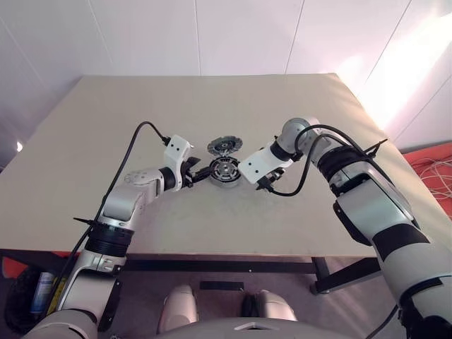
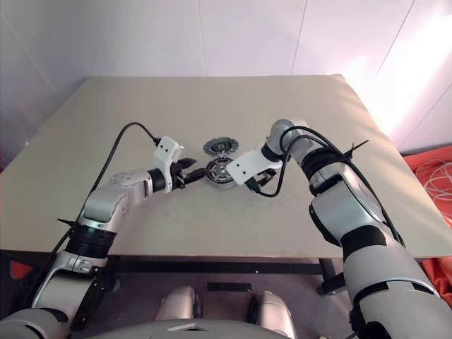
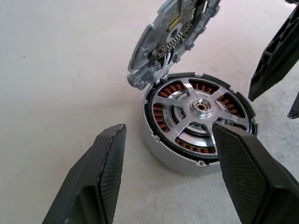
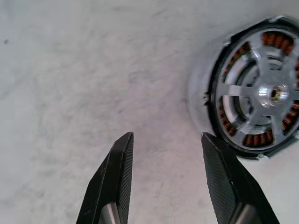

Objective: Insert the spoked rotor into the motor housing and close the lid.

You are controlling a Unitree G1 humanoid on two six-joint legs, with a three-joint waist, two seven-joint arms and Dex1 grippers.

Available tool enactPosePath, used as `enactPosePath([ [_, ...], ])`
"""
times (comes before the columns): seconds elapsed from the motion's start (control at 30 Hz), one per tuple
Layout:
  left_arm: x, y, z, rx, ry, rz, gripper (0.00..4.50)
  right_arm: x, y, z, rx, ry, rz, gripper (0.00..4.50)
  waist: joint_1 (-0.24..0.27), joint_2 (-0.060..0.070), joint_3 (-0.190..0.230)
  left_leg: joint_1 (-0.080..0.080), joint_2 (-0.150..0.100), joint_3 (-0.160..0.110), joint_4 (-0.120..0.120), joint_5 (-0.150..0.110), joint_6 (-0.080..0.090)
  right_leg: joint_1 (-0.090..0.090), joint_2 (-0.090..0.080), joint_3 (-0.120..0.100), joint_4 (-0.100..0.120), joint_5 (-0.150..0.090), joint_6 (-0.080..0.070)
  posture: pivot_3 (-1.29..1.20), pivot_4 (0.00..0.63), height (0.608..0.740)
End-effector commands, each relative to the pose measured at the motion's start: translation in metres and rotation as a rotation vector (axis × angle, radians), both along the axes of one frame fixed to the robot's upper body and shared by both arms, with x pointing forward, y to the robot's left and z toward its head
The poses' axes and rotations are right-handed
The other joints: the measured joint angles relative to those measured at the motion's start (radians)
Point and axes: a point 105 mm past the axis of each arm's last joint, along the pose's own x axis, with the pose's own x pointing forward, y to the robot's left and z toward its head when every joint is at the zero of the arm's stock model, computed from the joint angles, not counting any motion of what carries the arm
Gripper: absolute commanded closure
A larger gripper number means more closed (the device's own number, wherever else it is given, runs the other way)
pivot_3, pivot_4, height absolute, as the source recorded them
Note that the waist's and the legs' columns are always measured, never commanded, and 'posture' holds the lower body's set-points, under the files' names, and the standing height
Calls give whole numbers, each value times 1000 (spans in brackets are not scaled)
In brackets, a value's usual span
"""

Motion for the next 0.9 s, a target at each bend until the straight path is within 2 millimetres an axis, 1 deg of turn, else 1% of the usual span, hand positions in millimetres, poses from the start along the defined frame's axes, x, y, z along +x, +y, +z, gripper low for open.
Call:
enactPosePath([
  [0.03,-1,-2,11,-6,-58,2,1388,6,5,12,-41,-63,47,1885,0,0,0,1,0,0,0,0,-1,1,0,0,1,0,0,0,0,740],
  [0.2,-5,-2,6,-21,-41,18,1388,21,17,39,27,-161,16,1885,-1,3,2,3,1,0,0,2,-3,1,0,0,2,1,-2,0,0,740],
  [0.3,-7,-2,4,-24,-35,24,1388,28,18,53,38,-229,10,1885,-1,3,2,3,2,0,0,2,-3,1,1,0,2,1,-2,0,0,740],
  [0.37,-7,-1,4,-23,-34,23,1388,30,21,60,50,-260,18,1885,-2,3,2,3,2,0,0,1,-3,1,1,0,2,1,-2,0,0,740],
  [0.43,-6,-1,5,-22,-34,24,1388,27,29,64,79,-244,37,1885,-1,3,2,3,2,0,0,1,-3,1,1,0,1,1,-2,0,0,740],
  [0.53,-4,0,6,-20,-36,26,1388,20,37,57,96,-191,59,1885,-2,3,2,2,2,0,0,1,-3,1,1,0,1,1,-2,0,0,740],
  [0.67,-4,-1,8,-18,-38,17,1388,16,38,37,56,-163,75,1885,-2,3,2,2,2,0,0,1,-3,1,1,0,2,1,-2,0,0,740],
  [0.9,-5,-1,9,-20,-41,17,1388,17,42,33,65,-151,46,1885,-2,4,2,3,2,0,0,1,-3,1,1,0,2,1,-2,0,0,740],
])
